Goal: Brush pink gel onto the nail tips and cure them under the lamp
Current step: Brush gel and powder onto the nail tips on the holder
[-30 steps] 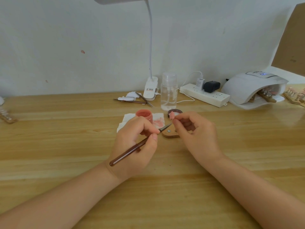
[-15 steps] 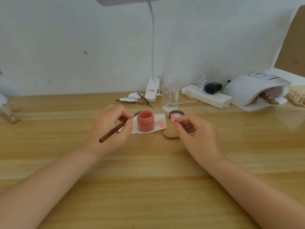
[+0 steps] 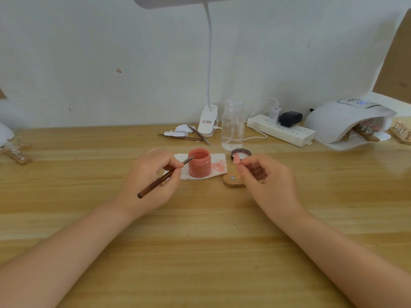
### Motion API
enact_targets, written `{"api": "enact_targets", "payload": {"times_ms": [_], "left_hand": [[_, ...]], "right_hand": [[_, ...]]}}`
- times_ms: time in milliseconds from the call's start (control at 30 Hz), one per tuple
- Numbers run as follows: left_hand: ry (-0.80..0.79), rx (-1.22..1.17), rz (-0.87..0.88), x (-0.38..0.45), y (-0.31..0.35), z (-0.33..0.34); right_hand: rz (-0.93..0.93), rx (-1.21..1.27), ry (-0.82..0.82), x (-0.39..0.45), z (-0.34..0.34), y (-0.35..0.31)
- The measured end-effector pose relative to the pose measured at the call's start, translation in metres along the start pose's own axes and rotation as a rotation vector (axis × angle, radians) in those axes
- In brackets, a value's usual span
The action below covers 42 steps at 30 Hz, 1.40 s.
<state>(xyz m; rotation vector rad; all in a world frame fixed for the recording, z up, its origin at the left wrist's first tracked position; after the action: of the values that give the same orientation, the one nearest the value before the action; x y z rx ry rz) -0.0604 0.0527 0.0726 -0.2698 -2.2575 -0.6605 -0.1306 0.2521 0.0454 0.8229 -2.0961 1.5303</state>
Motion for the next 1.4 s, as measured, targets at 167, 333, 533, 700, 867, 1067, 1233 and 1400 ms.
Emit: {"api": "enact_targets", "payload": {"times_ms": [167,333,533,700,867,1067,1233,1400], "left_hand": [[0.044,-0.079,-0.061,-0.003,-0.004,-0.010],[0.177,-0.534,-0.513,-0.003,-0.040,-0.009],[0.270,-1.107,-0.906,-0.009,-0.056,0.014],[0.328,-1.096,-0.842,-0.002,-0.037,0.018],[0.320,-1.025,-0.757,-0.007,-0.022,0.034],[0.243,-1.045,-0.755,-0.012,-0.018,0.042],[0.286,-1.043,-0.825,-0.020,-0.030,0.041],[0.257,-1.033,-0.827,-0.020,-0.029,0.044]], "right_hand": [[0.002,-0.010,0.002,0.000,-0.001,-0.001],[0.025,-0.023,0.009,-0.001,-0.001,0.000],[0.108,-0.020,0.033,0.000,-0.003,0.004],[0.172,-0.221,-0.050,0.002,0.004,0.010],[0.130,-0.418,-0.134,0.011,0.002,0.007],[0.141,-0.556,-0.162,0.012,0.012,0.008],[0.129,-0.649,-0.173,0.005,0.021,0.011],[0.110,-0.752,-0.240,0.005,0.030,0.012]]}}
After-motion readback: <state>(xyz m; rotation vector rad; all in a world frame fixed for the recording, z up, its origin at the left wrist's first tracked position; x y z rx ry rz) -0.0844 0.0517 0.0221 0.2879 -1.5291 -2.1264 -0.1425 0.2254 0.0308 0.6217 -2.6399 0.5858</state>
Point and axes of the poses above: each hand's wrist, its own x-axis towards the middle knuckle, its own z-axis out of the palm, y = z × x, the point moved 10 cm from there along x, towards the middle knuckle, and after that the axes turned 5 degrees about -z, right-handed, at the moved point
